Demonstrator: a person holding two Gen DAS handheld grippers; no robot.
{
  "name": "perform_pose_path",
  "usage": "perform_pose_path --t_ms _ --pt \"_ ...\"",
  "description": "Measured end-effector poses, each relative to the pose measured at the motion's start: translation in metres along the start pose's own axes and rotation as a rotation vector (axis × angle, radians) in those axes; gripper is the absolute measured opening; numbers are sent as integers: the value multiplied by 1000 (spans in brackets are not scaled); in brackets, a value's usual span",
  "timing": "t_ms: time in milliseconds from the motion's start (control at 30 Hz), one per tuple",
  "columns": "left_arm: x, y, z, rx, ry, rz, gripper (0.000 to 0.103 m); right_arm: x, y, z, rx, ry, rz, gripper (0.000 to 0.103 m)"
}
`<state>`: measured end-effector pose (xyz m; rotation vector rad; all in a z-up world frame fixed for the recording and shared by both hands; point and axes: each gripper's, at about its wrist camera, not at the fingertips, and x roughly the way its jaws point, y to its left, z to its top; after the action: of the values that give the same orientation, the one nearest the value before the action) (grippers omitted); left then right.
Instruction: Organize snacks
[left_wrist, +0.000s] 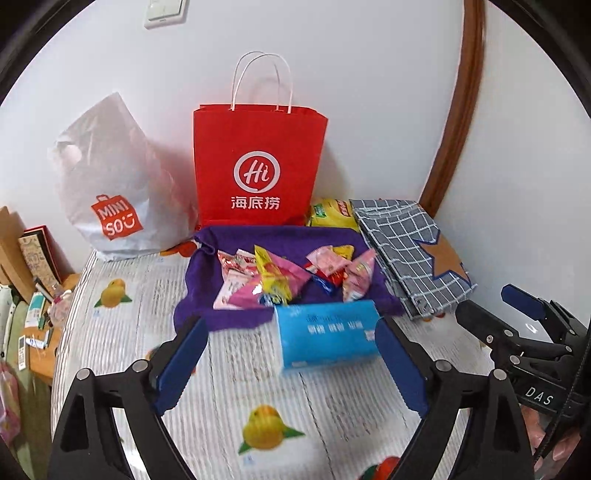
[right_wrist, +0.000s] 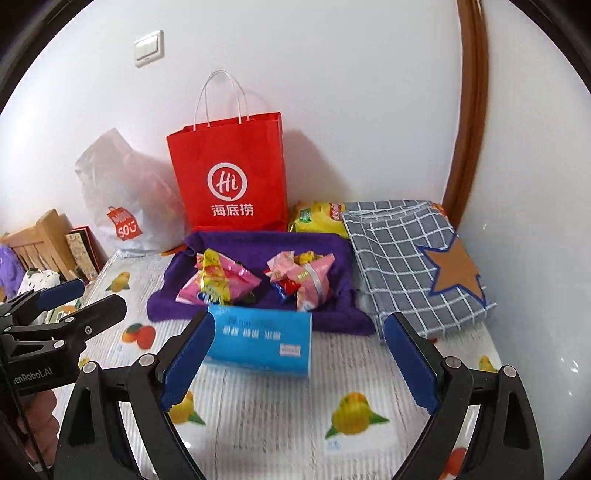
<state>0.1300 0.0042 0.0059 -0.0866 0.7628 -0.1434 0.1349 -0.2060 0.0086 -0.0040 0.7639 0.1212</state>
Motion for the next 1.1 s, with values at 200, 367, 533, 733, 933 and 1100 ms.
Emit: perform_pose_path --t_ms 200,367,533,733,933,1100 --pt "-26 -14 -27 -1 -8 17 94 -29 -14 -28 29 -21 -34 103" --pt "-50 -33 -46 20 -21 35 94 -55 -24 -52 38 -22 -17 103" --pt "-67 -48 -53 42 -48 37 94 -77 -33 -65 45 -47 -8 103" --pt "-75 -55 -55 41 -68 49 94 -87 -37 -69 36 -66 -35 103" --pt "-75 -57 -55 47 -69 53 94 -90 -36 -71 26 -72 -31 103" --pt "-76 -56 -56 44 -65 57 94 -89 -36 -72 26 -71 -25 103"
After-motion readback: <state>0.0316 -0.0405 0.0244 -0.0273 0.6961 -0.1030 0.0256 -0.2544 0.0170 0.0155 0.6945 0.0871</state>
